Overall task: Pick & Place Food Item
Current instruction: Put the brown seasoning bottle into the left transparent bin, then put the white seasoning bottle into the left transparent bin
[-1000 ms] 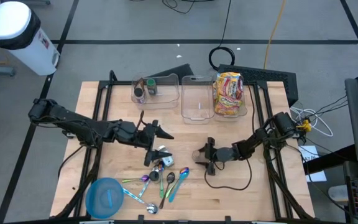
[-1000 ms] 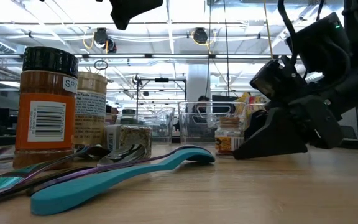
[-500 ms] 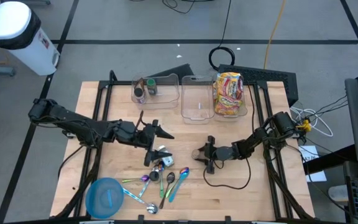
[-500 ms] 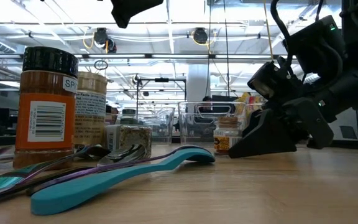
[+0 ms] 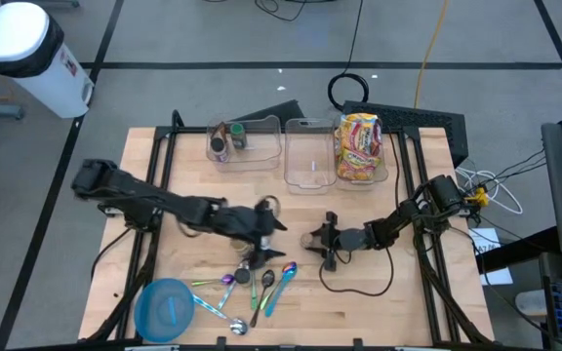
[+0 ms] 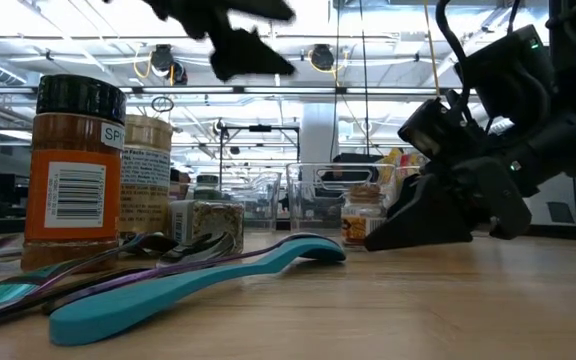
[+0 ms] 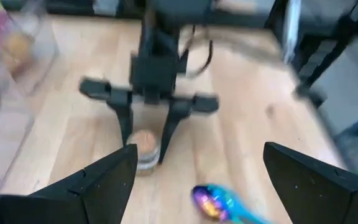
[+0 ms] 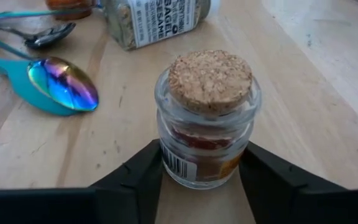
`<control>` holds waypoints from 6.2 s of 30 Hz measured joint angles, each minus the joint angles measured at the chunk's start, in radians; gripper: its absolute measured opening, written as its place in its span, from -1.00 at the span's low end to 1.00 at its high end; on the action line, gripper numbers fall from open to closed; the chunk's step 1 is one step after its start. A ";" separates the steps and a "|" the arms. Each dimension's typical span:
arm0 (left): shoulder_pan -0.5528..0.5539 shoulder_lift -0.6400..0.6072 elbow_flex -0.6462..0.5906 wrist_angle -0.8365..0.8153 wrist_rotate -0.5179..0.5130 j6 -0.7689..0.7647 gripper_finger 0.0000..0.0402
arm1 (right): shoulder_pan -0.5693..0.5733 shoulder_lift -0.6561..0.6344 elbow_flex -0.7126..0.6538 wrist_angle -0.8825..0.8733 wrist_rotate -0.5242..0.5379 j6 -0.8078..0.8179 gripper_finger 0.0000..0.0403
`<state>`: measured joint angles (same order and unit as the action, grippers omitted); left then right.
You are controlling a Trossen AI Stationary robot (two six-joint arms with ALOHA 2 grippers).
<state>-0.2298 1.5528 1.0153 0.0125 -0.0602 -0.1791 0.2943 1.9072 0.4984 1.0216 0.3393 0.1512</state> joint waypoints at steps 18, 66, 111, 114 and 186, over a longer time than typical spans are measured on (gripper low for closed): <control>0.089 0.417 0.337 -0.196 0.019 0.162 0.75 | 0.000 -0.001 0.001 -0.011 -0.003 0.000 -0.13; 0.145 0.478 0.356 -0.181 0.048 0.216 -0.13 | -0.001 -0.002 0.001 -0.011 0.006 -0.013 -0.11; 0.928 -0.138 -0.331 0.076 0.075 -0.025 -0.13 | 0.000 -0.002 0.001 -0.017 -0.003 0.017 0.25; 0.928 -0.138 -0.350 0.084 0.047 -0.027 -0.13 | 0.000 -0.002 0.001 -0.012 -0.002 0.016 0.25; 0.603 -0.385 -0.069 -0.339 0.254 0.024 0.35 | 0.017 -0.002 0.001 -0.014 -0.004 0.019 0.25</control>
<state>0.3732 1.1682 0.9465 -0.3268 0.1936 -0.1554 0.3110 1.9057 0.4992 1.0080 0.3351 0.1703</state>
